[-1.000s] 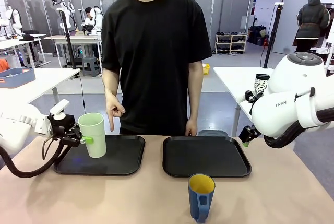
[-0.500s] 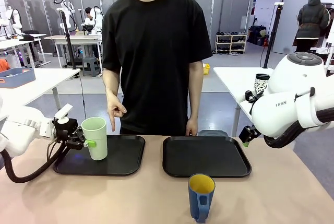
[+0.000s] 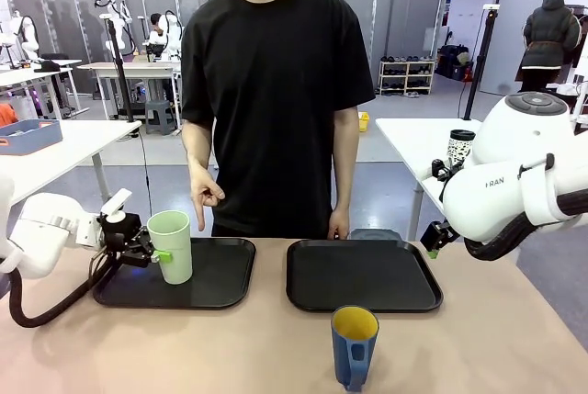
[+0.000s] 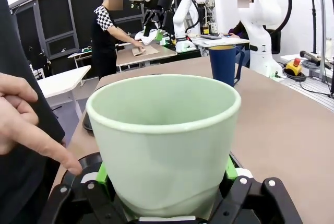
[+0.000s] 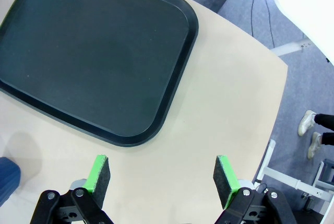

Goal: Sort and store the cups by type.
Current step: Place the picked Reusable plastic cup into the Flat Tray indicated by the person.

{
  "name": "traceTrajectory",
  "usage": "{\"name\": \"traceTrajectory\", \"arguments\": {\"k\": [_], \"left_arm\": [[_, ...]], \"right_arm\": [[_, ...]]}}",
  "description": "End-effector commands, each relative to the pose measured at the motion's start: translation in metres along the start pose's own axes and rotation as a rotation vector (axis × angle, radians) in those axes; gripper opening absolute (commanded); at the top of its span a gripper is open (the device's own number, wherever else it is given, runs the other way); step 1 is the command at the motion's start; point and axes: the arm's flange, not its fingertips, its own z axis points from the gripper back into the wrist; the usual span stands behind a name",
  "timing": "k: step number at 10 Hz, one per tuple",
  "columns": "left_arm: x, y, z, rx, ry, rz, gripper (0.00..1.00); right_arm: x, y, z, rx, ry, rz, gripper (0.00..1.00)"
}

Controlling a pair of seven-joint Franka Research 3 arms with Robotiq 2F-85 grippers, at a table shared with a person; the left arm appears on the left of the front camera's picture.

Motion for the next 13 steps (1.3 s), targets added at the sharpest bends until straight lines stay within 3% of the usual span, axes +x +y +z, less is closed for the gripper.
{"name": "traceTrajectory", "arguments": {"k": [1, 13], "left_arm": [[-0.009, 0.007, 0.001, -0.012, -0.007, -0.011, 0.88], [-0.033, 0.011, 0.010, 0.012, -0.060, 0.103, 0.88]], "right_arm": [[0.000, 0.000, -0.001, 0.001, 0.000, -0.002, 1.00], [0.000, 0.000, -0.001, 0.001, 0.000, -0.002, 1.00]]}}
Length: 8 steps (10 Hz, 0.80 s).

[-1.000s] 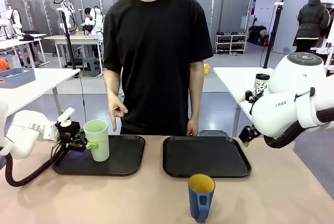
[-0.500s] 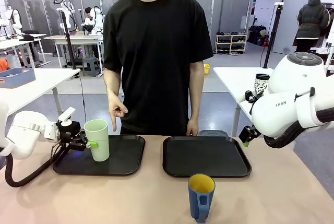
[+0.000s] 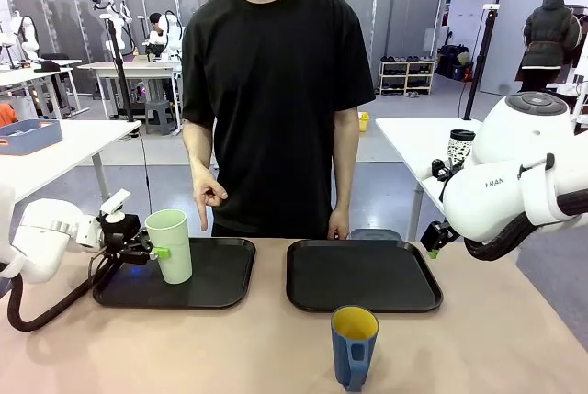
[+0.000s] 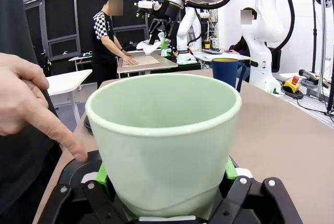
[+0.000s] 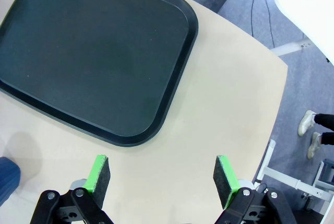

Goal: Sort and store the cups by type.
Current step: Place the picked Reusable plastic cup into the Flat Tray indicated by the person.

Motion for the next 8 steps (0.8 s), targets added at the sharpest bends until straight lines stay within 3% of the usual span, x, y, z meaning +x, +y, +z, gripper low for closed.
{"name": "traceTrajectory", "arguments": {"k": [1, 2, 8], "left_arm": [[-0.019, 0.006, 0.001, 0.000, 0.005, 0.039, 0.93], [-0.018, 0.006, -0.001, 0.003, 0.014, 0.055, 1.00], [-0.013, 0.003, 0.009, 0.022, 0.022, 0.054, 1.00]], "right_arm": [[0.000, 0.000, -0.001, 0.001, 0.000, -0.002, 1.00], [0.000, 0.000, -0.001, 0.001, 0.000, -0.002, 1.00], [0.000, 0.000, -0.001, 0.001, 0.000, -0.002, 1.00]]}}
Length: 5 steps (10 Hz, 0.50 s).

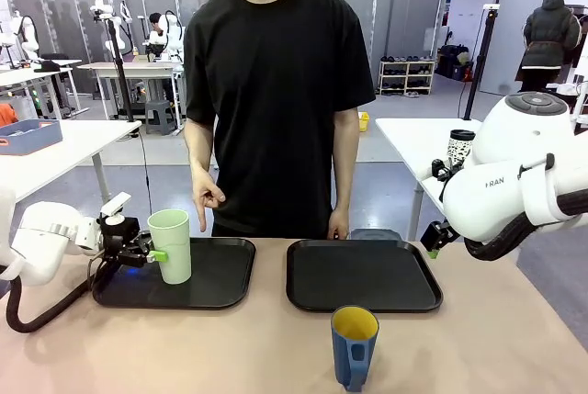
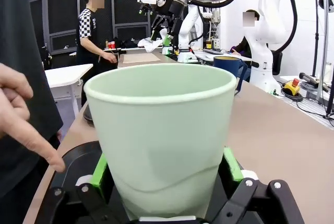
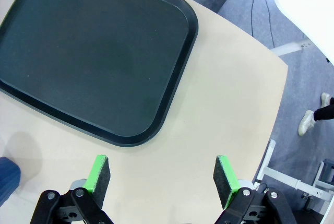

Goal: Sort and store the cups by type.
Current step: Place the picked Reusable plastic cup into the Flat Tray indicated by the person.

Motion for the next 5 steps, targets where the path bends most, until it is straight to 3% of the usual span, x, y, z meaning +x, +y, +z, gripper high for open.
{"name": "traceTrajectory", "arguments": {"k": [1, 5], "left_arm": [[-0.003, 0.003, 0.010, 0.029, 0.007, 0.023, 1.00], [0.016, -0.011, 0.040, 0.085, 0.037, 0.005, 1.00]], "right_arm": [[0.000, 0.000, -0.001, 0.001, 0.000, -0.002, 1.00], [0.000, 0.000, -0.001, 0.001, 0.000, -0.002, 1.00]]}}
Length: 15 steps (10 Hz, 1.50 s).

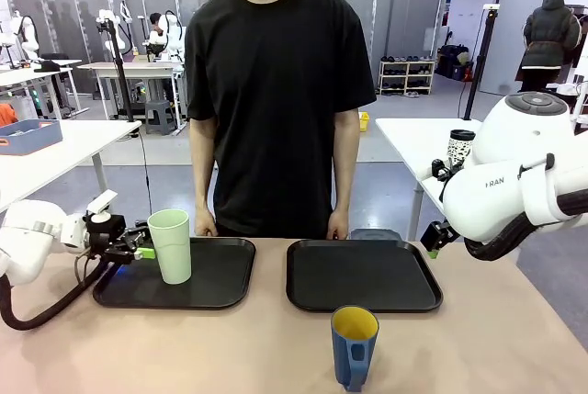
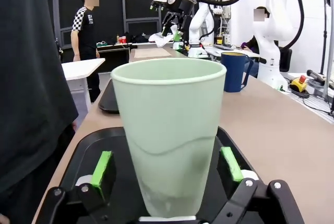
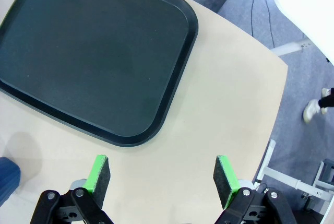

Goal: Sort and store the cups by type.
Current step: Place the picked Reusable plastic cup into the Flat Tray indicated by the person, then pick up the Handle plastic cup and place it into the empty Flat Tray.

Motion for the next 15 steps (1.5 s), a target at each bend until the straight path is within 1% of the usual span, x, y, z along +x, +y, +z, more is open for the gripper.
{"name": "traceTrajectory", "arguments": {"k": [1, 5, 6, 9, 10, 15], "left_arm": [[0.012, -0.013, 0.014, 0.048, 0.014, 0.012, 1.00], [0.034, -0.053, 0.066, 0.178, 0.055, -0.006, 1.00], [0.039, -0.057, 0.071, 0.190, 0.055, -0.014, 1.00], [0.044, -0.059, 0.075, 0.214, 0.061, -0.031, 1.00], [0.041, -0.056, 0.088, 0.167, 0.051, -0.002, 1.00], [0.041, -0.056, 0.088, 0.167, 0.051, -0.002, 1.00]], "right_arm": [[0.000, 0.000, -0.001, 0.001, 0.000, -0.002, 1.00], [0.000, 0.000, -0.001, 0.001, 0.000, -0.002, 1.00], [0.000, 0.000, -0.001, 0.001, 0.000, -0.002, 1.00], [0.000, 0.000, -0.001, 0.001, 0.000, -0.002, 1.00], [0.000, 0.000, -0.001, 0.001, 0.000, -0.002, 1.00], [0.000, 0.000, -0.001, 0.001, 0.000, -0.002, 1.00]]}}
